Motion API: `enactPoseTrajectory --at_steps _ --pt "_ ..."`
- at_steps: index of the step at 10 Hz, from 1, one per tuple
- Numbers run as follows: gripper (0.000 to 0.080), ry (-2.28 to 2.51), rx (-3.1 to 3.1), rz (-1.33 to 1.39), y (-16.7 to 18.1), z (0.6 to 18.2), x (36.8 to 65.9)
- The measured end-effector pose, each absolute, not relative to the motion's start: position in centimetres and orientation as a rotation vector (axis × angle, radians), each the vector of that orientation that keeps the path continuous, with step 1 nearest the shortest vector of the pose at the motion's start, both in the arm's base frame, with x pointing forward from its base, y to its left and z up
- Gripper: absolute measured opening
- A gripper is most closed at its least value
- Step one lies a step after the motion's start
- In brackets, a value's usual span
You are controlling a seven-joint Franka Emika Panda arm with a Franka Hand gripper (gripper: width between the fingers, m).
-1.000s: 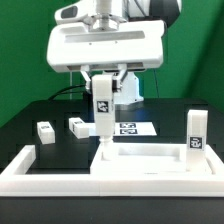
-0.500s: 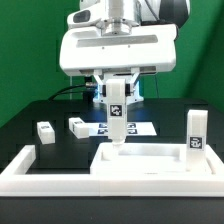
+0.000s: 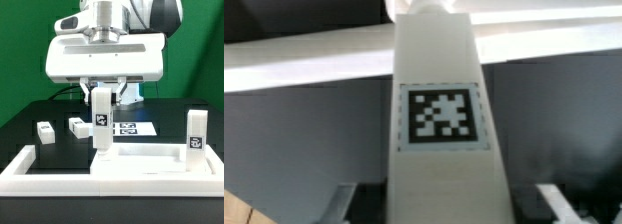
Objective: Assemble desk
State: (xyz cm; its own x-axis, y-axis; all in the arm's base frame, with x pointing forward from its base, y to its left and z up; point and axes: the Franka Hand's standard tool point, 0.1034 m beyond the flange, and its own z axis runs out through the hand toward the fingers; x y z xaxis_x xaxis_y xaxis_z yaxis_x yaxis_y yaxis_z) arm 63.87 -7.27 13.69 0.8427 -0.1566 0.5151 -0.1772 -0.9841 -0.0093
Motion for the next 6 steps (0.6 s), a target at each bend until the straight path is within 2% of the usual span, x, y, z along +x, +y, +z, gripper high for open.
enactPoseTrajectory --at_steps 6 --pt "0.029 -0.253 2.985 0.807 -6.58 12.5 63.55"
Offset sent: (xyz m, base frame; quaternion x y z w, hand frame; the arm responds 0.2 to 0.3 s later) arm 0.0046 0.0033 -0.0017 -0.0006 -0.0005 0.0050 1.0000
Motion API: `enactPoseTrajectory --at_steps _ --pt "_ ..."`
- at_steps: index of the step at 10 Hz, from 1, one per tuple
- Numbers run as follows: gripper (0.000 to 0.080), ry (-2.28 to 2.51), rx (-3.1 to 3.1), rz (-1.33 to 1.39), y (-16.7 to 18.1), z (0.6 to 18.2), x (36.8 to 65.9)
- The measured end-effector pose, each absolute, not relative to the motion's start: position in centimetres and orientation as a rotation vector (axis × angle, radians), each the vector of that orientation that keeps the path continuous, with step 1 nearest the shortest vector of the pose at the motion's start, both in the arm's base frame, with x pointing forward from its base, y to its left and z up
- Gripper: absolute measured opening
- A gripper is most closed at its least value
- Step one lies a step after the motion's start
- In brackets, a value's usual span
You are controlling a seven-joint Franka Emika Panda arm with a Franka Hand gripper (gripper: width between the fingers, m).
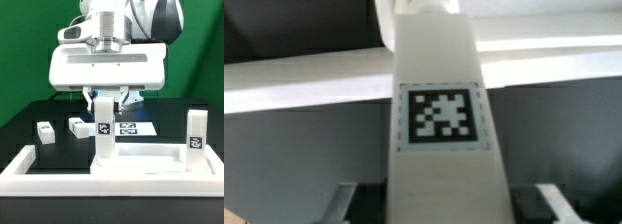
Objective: Assemble desk
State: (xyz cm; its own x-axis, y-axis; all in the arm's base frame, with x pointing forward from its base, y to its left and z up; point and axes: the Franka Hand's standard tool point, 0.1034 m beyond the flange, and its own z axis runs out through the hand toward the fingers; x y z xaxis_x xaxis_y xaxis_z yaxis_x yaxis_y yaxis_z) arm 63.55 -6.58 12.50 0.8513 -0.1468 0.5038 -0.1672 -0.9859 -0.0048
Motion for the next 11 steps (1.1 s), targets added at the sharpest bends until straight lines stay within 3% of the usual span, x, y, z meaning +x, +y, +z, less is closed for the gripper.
enactPoseTrajectory --at_steps 3,9,10,11 --pt "0.029 -0.25 2.979 0.806 -6.59 11.58 63.4" --pt "0.029 -0.242 2.951 0.86 -6.58 11.52 63.75" --pt "0.0445 -0.242 2.951 0.86 -6.58 11.52 63.75" --pt "0.0445 -0.242 2.951 0.86 -6.58 11.52 63.75"
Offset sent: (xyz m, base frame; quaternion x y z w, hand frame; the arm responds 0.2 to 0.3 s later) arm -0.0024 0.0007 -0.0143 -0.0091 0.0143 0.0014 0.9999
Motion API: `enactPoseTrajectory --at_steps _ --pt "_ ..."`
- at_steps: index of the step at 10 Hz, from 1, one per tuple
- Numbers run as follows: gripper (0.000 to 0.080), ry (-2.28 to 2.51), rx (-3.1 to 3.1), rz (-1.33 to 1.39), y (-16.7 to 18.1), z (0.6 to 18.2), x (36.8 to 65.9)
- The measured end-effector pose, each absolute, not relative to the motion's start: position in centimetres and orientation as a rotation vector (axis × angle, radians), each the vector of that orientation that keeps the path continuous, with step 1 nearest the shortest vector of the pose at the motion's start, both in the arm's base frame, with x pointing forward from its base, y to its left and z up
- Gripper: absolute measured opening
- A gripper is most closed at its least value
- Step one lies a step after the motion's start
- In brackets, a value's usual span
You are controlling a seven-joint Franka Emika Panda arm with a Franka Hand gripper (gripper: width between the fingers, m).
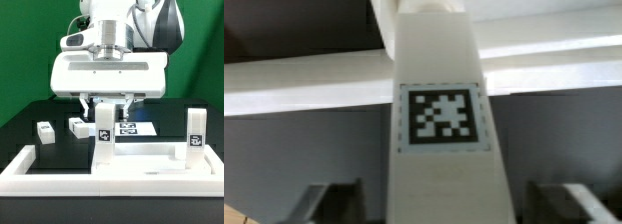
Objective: Assemble desk
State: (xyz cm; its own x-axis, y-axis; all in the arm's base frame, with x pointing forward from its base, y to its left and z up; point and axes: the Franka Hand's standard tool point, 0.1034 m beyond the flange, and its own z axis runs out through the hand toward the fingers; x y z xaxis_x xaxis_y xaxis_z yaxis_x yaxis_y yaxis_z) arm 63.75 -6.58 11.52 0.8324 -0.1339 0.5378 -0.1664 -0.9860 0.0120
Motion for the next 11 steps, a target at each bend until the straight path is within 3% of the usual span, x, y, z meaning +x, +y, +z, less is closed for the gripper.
enactPoseTrajectory --at_steps 1,2,7,9,11 --pt "0.0598 -0.242 2.951 0.86 -6.6 11.5 63.7" --pt "0.0634 -0.242 2.951 0.86 -6.6 11.5 63.7" --pt "0.0648 -0.24 2.955 0.85 -6.7 11.5 63.7" --pt "0.0648 -0.255 3.065 0.643 -7.0 13.2 64.0" --pt "0.0648 -0.267 3.108 0.545 -6.6 12.7 64.4"
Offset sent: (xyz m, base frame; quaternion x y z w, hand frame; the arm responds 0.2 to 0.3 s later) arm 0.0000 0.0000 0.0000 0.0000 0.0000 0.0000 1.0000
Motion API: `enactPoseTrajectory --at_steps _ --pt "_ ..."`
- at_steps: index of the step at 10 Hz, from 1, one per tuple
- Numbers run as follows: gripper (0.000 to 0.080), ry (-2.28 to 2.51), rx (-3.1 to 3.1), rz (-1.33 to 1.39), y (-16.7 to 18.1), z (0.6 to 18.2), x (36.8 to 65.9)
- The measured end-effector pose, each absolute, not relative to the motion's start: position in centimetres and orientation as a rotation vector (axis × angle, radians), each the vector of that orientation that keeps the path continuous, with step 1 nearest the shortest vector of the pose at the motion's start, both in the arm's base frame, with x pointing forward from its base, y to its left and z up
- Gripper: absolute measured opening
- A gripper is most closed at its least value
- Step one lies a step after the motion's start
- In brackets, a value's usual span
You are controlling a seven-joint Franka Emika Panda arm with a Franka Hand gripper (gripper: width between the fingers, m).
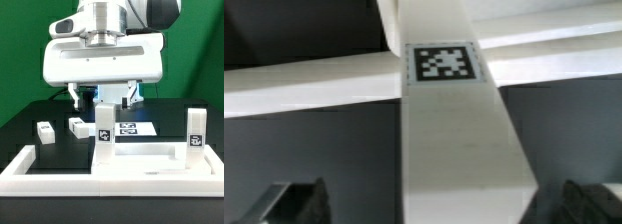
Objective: Assemble desk
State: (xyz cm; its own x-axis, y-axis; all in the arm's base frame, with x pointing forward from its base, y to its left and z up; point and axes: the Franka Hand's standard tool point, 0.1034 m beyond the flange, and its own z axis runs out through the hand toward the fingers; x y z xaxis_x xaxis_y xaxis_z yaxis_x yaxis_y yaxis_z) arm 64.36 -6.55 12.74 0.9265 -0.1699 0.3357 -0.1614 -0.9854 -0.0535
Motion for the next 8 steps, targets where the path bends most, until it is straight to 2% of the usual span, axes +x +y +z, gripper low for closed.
enactPoseTrajectory --at_steps 4,6,8 --pt "0.0648 0.246 -3.01 -0.008 -5.0 12.1 64.3" --pt "0.0648 0.23 -3.012 0.011 -5.3 11.6 64.7" --pt "0.0648 0.231 -3.023 -0.018 -6.3 12.0 64.3"
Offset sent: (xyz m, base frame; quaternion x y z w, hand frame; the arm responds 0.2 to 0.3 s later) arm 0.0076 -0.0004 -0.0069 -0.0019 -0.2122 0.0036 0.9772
